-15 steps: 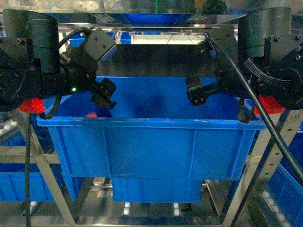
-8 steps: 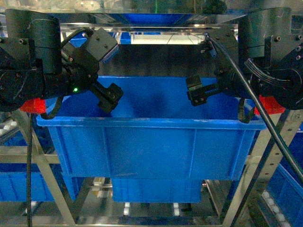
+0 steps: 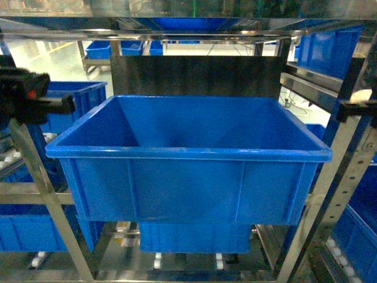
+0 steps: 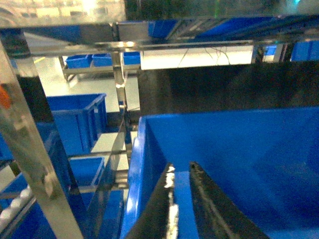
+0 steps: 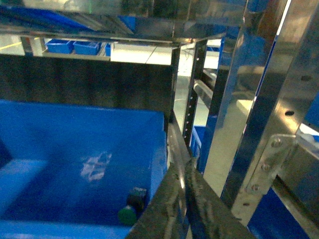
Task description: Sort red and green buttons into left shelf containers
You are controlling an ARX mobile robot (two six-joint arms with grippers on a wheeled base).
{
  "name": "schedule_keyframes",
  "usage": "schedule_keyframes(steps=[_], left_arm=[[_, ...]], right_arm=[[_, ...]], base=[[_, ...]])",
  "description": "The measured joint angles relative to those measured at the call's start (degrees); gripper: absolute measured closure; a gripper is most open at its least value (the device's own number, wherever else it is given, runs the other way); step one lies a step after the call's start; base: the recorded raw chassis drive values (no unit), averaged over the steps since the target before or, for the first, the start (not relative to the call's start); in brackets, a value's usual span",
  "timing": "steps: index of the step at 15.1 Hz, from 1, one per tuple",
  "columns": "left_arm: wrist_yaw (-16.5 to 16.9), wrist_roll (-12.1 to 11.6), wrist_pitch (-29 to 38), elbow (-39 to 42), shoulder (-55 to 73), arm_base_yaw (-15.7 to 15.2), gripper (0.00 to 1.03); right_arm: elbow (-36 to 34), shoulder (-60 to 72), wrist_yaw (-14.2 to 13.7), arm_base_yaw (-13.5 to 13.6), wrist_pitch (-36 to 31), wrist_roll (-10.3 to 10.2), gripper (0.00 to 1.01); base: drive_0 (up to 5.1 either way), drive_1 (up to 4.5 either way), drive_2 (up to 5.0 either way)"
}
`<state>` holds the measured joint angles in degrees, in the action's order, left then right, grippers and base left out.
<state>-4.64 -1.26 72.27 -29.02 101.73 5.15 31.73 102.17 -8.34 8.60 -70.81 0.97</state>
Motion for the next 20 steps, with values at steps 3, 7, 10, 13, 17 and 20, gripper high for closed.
schedule_keyframes(steps=[3,7,10,13,17,20], left_arm=[[0.8,0.9,-0.3,10.5,-11.0,-1.9,1.01],[4.3,1.0,-8.8,18.9,-27.8,-5.5,1.01],[4.6,1.0,-14.5,23.3,-37.3,-5.1,1.01],[4.6,1.0,-22.0,26.3,-47.5,-5.1,1.01],[4.6,1.0,-33.4,28.2,-61.2,-5.1,1.01],[4.6,1.0,-41.2,28.2,-70.0,-5.1,1.01]], right_arm=[[-10.8,-11.8,2.1,-2.7,3.5,-0.1,0.99],[-21.0,-25.8,4.3,-4.6,6.9,-0.1,0.99],[-25.7,-36.7,7.9,-9.0,12.4,-0.1,0.99],[-28.7,-47.0,8.3,-8.6,19.5,-0.1,0.99],[-30.8,-60.6,8.3,-8.6,30.8,-0.1,0.99],[-31.0,-69.6,8.3,-8.6,38.9,-0.1,0.99]], base=[[0.0,0.00,0.0],[0.0,0.00,0.0],[0.0,0.00,0.0],[0.0,0.00,0.0],[0.0,0.00,0.0],[0.0,0.00,0.0]])
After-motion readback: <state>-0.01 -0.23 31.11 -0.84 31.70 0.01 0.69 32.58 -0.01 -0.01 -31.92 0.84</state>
